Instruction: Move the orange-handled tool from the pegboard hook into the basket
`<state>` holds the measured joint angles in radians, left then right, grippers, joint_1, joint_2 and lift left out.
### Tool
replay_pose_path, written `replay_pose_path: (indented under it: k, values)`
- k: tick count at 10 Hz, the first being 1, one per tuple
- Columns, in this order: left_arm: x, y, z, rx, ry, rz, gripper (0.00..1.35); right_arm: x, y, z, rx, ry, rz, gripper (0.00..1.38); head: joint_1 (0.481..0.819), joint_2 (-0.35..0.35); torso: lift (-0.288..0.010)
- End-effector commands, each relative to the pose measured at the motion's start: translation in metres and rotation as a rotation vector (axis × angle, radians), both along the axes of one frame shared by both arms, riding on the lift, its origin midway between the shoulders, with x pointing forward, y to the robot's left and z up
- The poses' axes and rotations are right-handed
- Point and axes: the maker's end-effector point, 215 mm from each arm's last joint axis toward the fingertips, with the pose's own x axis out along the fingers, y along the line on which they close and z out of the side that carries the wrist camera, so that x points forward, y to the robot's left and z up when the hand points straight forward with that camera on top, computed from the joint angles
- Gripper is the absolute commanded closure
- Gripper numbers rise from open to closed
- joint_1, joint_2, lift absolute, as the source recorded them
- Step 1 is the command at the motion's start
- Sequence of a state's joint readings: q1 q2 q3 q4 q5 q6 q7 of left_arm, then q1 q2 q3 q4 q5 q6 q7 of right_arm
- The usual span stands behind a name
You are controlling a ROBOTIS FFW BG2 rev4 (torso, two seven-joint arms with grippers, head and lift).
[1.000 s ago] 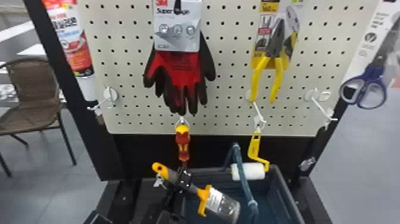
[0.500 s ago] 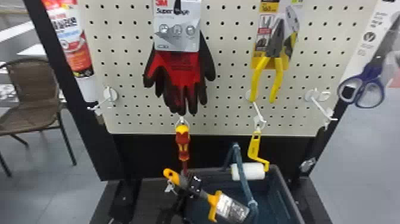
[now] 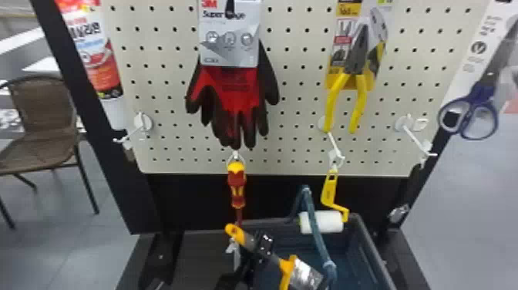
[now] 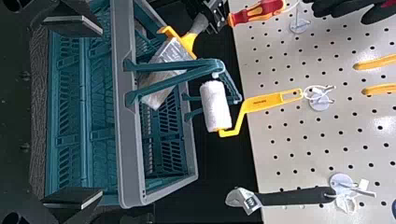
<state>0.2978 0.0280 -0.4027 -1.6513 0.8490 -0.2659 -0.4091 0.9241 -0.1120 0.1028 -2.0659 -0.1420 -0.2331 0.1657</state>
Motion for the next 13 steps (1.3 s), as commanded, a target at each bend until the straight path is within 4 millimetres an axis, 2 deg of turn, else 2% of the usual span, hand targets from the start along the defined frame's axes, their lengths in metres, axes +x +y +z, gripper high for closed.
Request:
replay_pose_path:
  k: [1, 4, 6, 7, 8, 10, 12, 13]
  values:
    - [-0.0015, -0.0068, -0.002, 0.001, 0.006, -0.03, 0.81, -0.0001, -0.0001, -0.0006, 0.002, 0.002, -0.001, 0.1, 0.549, 0.0, -0.1]
    - [-0.0008, -0.0108, 0.0057, 0.009, -0.018, -0.059, 0.41, 0.0, 0.0004, -0.002, 0.005, 0.006, 0.001, 0.1, 0.549, 0.0, -0.1]
    - [-0.0008, -0.0087, 0.0025, 0.018, -0.014, -0.066, 0.26, -0.0005, 0.0002, -0.0032, 0.006, 0.008, 0.001, 0.1, 0.549, 0.0, -0.1]
    - [-0.0004, -0.007, 0.0012, 0.023, -0.012, -0.068, 0.13, 0.0003, 0.0005, -0.0025, 0.006, 0.006, 0.002, 0.1, 0.549, 0.0, -0.1]
    - [0.0007, -0.0043, 0.0036, 0.028, -0.019, -0.068, 0.09, 0.0003, 0.0005, -0.0025, 0.006, 0.006, 0.002, 0.1, 0.549, 0.0, -0.1]
    - [0.0015, -0.0038, 0.0063, 0.027, -0.026, -0.068, 0.1, -0.0002, 0.0015, -0.0051, 0.006, 0.011, 0.007, 0.1, 0.549, 0.0, -0.1]
    - [0.0008, -0.0039, 0.0059, 0.028, -0.026, -0.072, 0.0, 0.0008, 0.002, -0.0054, 0.007, 0.011, 0.01, 0.1, 0.549, 0.0, -0.1]
    - [0.0003, -0.0038, 0.0044, 0.029, -0.022, -0.073, 0.0, 0.0008, 0.002, -0.0054, 0.007, 0.011, 0.01, 0.1, 0.549, 0.0, -0.1]
